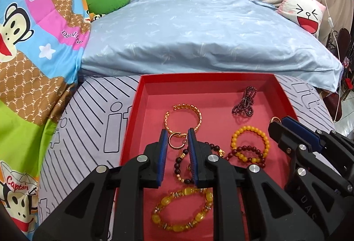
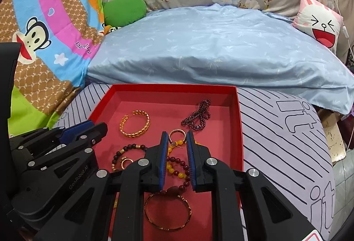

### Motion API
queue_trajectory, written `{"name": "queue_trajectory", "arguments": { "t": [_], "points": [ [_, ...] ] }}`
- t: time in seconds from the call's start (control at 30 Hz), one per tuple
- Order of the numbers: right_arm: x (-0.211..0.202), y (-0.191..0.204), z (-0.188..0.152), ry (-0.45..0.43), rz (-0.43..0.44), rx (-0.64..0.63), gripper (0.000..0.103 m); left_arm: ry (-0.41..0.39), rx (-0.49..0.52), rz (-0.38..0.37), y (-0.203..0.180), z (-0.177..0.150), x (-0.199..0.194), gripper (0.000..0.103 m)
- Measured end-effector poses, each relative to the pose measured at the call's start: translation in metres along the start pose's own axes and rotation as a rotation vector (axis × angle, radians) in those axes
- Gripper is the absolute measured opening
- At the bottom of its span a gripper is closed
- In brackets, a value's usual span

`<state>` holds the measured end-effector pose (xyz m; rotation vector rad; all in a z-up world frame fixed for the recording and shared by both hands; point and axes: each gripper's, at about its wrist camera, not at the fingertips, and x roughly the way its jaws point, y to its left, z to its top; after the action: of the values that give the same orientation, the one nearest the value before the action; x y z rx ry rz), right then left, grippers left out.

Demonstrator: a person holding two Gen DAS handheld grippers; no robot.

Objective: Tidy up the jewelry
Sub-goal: 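Lower the hoops into the tray and open both grippers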

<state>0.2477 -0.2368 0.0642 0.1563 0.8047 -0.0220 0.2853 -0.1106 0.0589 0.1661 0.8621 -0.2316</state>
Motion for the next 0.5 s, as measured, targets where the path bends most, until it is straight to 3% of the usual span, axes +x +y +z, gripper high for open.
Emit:
{"name": "queue_trajectory", "arguments": {
  "t": [0.5],
  "points": [
    [0.02, -0.001, -0.004, 0.029, -0.002, 0.001, 0.017, 0.02, 0.002, 0.019, -0.003, -0.001, 0.021, 0.019]
  ]
}}
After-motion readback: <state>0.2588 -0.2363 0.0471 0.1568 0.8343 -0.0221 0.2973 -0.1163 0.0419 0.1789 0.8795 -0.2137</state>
